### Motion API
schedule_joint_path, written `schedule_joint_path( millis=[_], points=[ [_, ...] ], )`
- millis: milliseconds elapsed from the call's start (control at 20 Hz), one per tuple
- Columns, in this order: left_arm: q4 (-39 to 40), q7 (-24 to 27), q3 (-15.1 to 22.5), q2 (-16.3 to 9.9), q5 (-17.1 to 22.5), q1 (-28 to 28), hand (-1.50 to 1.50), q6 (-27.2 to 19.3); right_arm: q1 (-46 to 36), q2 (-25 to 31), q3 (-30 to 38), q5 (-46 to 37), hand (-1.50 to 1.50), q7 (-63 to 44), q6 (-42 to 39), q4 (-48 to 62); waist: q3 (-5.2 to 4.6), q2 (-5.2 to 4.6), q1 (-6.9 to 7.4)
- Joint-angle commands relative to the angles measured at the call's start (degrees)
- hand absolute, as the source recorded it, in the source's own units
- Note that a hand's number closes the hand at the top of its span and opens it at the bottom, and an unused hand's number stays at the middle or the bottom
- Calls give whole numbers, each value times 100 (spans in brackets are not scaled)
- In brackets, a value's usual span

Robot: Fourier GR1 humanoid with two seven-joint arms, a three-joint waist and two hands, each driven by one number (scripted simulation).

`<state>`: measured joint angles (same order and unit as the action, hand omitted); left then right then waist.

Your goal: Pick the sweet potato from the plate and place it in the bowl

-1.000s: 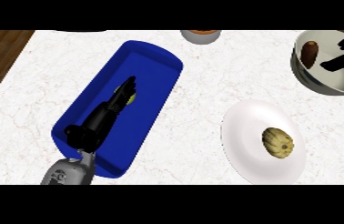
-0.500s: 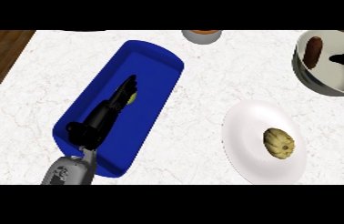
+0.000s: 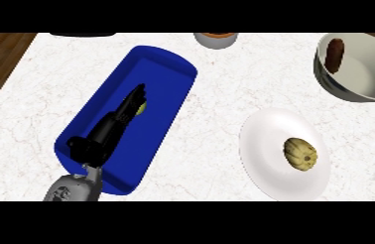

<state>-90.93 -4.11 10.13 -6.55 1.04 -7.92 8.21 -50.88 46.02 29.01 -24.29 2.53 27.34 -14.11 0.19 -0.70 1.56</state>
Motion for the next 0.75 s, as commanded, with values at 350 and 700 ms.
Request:
schedule_joint_path(
  millis=[350, 700],
  points=[
    [-26, -36, -203, -109, 76, 112, 0, 128, 1722, 683, 1390, 1478, -150, 1539, -705, -200, -6, 56, -175],
    [285, 239, -353, -49, 56, 57, 0, 161, 2817, 1021, 1715, 2029, -150, 2115, -1890, -147, -13, 64, -186]
  ],
)
